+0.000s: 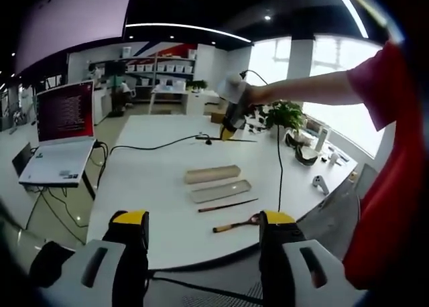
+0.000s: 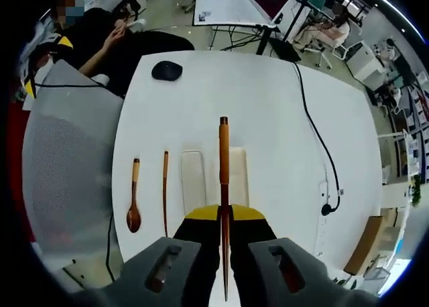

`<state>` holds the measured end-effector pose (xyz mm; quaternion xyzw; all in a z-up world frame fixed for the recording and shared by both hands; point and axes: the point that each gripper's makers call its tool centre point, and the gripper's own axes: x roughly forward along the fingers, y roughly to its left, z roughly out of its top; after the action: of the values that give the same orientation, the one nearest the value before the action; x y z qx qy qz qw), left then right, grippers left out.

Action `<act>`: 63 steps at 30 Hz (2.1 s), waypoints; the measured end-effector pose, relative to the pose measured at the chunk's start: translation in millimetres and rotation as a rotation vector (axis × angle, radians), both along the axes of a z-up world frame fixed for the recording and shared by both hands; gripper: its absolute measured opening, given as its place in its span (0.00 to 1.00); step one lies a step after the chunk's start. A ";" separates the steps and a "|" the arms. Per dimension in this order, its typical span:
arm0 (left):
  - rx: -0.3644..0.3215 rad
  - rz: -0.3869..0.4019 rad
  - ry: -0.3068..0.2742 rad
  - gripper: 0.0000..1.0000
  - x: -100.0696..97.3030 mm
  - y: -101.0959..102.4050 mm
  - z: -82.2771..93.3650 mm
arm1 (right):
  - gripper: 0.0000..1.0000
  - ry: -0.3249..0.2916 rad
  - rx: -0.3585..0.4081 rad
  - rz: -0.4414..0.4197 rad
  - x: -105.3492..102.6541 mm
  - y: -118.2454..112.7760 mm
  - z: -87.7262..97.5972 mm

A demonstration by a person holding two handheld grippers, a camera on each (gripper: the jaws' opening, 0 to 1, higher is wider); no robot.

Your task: Arrange the utensils inside the cutlery case until each visible utensil rests in its matching compartment.

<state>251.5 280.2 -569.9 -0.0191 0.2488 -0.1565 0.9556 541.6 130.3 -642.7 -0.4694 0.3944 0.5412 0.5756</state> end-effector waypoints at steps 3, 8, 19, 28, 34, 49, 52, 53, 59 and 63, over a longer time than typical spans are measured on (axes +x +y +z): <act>-0.001 -0.003 -0.009 0.68 2.6 -1.3 3.3 | 0.00 0.002 0.001 -0.001 7.3 0.4 4.1; -0.002 0.000 -0.006 0.68 4.7 -2.0 2.4 | 0.00 0.013 0.024 -0.024 17.1 4.6 2.0; -0.002 0.011 0.015 0.68 6.9 0.9 -1.8 | 0.00 0.012 0.026 -0.036 33.1 10.9 -20.3; -0.036 0.030 0.006 0.68 12.8 -0.8 8.3 | 0.00 0.008 0.083 -0.024 44.5 25.5 -45.9; -0.014 0.018 0.036 0.68 18.3 -2.0 2.4 | 0.00 0.015 0.079 -0.018 51.2 32.5 -64.3; 0.003 0.105 -0.045 0.65 23.0 10.1 13.6 | 0.00 0.012 0.095 -0.033 67.1 28.0 -112.8; -0.014 0.117 -0.040 0.67 22.0 12.1 12.1 | 0.00 0.017 0.098 -0.034 64.8 27.1 -119.1; -0.014 0.119 -0.042 0.67 21.9 11.8 12.6 | 0.00 0.014 0.099 -0.028 64.6 27.1 -119.8; -0.035 0.110 -0.080 0.70 20.8 8.3 20.7 | 0.00 0.026 0.102 -0.054 51.9 22.8 -131.8; -0.040 0.111 -0.087 0.71 20.9 6.9 20.4 | 0.00 0.014 0.096 -0.048 50.9 18.2 -138.2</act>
<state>272.4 287.1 -549.5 -0.0452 0.2022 -0.1091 0.9722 592.5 148.5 -781.0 -0.4276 0.3831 0.5490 0.6074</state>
